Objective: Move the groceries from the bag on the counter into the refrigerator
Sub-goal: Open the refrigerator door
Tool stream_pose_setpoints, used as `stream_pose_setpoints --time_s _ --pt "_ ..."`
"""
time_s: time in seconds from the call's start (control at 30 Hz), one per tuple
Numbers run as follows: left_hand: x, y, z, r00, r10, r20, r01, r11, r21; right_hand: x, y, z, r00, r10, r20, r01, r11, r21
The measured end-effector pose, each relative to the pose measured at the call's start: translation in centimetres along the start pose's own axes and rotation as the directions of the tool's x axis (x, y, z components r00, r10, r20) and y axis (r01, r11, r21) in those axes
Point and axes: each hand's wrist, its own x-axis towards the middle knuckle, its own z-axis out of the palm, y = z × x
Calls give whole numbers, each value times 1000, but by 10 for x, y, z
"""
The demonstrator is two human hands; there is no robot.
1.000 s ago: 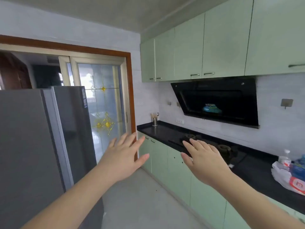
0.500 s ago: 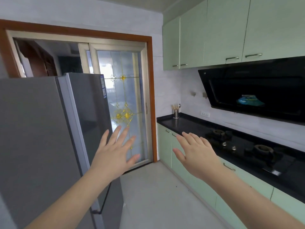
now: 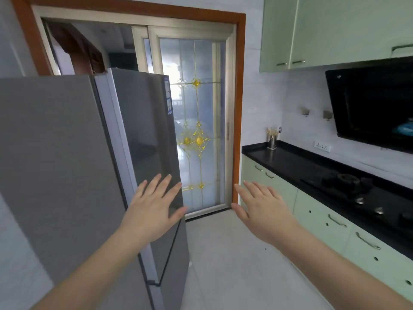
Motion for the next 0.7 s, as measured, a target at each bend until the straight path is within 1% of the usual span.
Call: stream_pose_setpoints --time_s 0.17,0.27,0.4,0.47,0.5,0.57,0.63,0.7 --pt "29 -11 28 996 -77 37 76 997 15 57 7 41 997 -75 -1 75 997 36" --pt "47 -14 46 987 -147 57 143 987 76 90 16 67 992 -127 -6 127 988 90" --pt "62 -12 67 945 -296 136 277 950 145 131 34 91 981 -195 -4 194 971 138" --pt "64 -12 73 914 -363 179 338 928 155 148 38 104 970 -244 -13 244 960 136" --pt "63 -12 73 913 -370 172 345 925 159 152 38 106 969 -244 -27 245 959 143" --pt "75 -10 87 881 -452 144 423 886 190 180 43 117 945 -326 21 317 930 186" --pt "74 -7 85 864 -483 145 453 869 197 194 35 123 931 -365 -20 362 914 183" --pt "74 -6 93 845 -516 144 485 851 204 207 22 128 900 -436 -23 430 877 216"
